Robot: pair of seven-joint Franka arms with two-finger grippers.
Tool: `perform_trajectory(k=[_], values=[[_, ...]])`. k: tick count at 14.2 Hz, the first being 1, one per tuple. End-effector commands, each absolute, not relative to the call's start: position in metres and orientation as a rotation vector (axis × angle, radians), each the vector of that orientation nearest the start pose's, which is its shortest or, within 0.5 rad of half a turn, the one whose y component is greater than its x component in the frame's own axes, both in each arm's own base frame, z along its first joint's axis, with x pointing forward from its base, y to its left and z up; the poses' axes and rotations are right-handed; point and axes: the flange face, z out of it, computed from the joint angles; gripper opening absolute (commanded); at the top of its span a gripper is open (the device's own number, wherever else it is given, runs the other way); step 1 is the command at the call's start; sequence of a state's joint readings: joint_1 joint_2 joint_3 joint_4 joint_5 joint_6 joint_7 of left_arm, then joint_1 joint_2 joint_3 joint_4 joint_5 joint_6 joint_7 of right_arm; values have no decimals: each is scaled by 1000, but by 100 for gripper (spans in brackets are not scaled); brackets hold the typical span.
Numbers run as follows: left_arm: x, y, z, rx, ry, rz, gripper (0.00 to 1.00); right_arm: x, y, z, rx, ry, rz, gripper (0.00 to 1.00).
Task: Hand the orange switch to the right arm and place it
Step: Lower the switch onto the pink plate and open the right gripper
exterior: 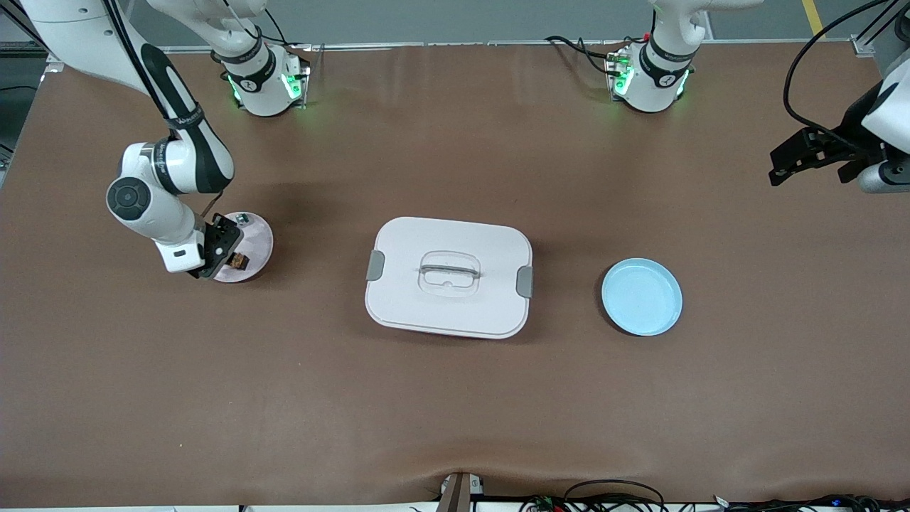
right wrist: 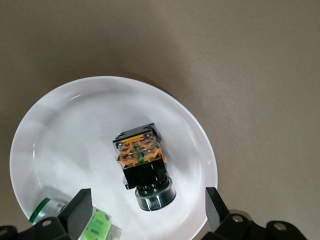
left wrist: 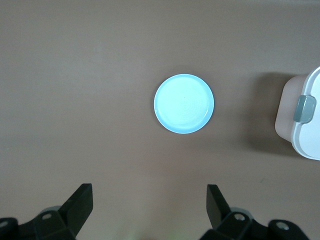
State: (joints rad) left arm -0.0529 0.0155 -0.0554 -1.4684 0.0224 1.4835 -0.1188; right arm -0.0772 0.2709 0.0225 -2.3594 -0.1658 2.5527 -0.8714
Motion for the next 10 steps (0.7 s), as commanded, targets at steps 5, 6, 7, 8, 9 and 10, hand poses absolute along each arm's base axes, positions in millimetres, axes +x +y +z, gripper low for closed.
perform_trajectory(k=[5, 6, 7, 8, 9, 10], values=[[549, -53, 660, -3128, -5, 10, 100, 501, -40, 225, -3164, -500, 142, 100], [549, -52, 659, -3128, -7, 12, 100, 501, -41, 225, -3184, -388, 136, 100], [549, -52, 659, -3128, -7, 12, 100, 501, -42, 227, -3195, -312, 129, 100], [549, -54, 659, -3128, -2, 12, 100, 502, -42, 228, -3202, -253, 122, 100], [549, -58, 658, -3128, 10, 12, 100, 505, -42, 231, -3208, -210, 106, 100], [550, -61, 658, -3129, 15, 5, 100, 508, -42, 235, -3214, -158, 92, 100]])
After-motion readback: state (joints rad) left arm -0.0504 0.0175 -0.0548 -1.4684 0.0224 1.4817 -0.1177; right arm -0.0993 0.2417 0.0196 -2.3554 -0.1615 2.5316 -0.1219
